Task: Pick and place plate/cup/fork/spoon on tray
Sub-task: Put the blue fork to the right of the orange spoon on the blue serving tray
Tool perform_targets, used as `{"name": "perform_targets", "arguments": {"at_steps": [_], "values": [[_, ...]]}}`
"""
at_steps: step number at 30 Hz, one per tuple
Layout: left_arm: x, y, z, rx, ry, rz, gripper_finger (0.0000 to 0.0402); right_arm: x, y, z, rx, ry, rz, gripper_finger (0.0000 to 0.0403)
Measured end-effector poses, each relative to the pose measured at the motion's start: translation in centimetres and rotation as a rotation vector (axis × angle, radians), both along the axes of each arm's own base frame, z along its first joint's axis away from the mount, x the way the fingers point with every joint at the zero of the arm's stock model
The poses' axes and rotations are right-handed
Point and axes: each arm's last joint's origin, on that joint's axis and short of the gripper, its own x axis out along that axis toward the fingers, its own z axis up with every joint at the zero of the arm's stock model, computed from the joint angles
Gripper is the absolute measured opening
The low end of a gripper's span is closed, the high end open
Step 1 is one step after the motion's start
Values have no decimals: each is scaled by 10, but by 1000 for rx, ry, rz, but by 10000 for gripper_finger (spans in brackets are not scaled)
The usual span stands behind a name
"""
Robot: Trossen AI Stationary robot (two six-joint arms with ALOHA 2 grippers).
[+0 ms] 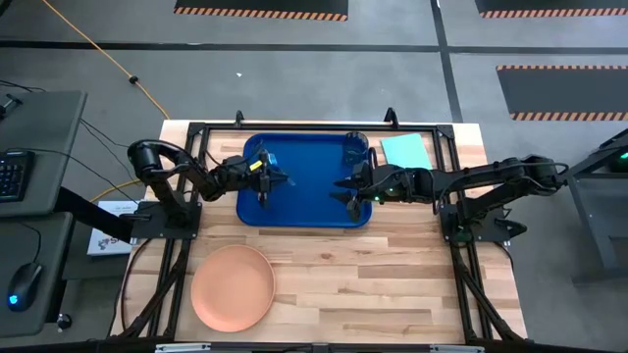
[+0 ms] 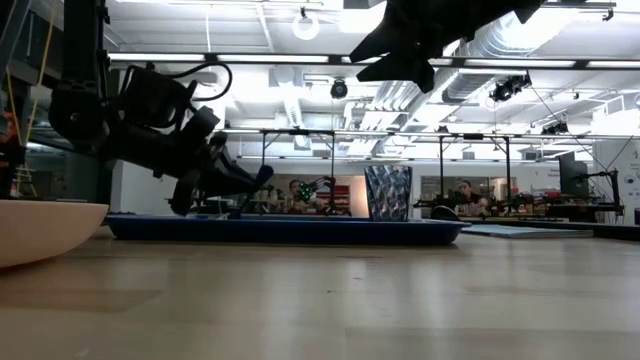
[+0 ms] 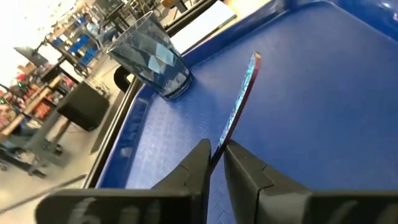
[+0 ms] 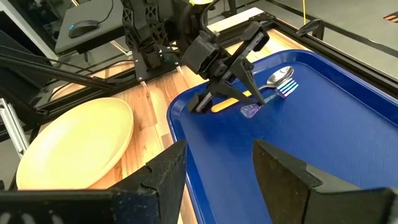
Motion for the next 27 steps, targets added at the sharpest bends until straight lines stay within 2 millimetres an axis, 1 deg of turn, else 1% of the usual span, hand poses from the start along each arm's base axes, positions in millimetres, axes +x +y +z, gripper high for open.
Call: {"name": "perform_targets", "arguments": {"at_steps": [10,19,27], "values": [[0,0,0,-86,-27,24,35,0,0,0,0,0,0,174],[-1,0,-2,-105,-4,24,37,0,0,0,0,0,0,174],[-2,-1,-7,-133,45,28,65,0,0,0,0,0,0,174]]}}
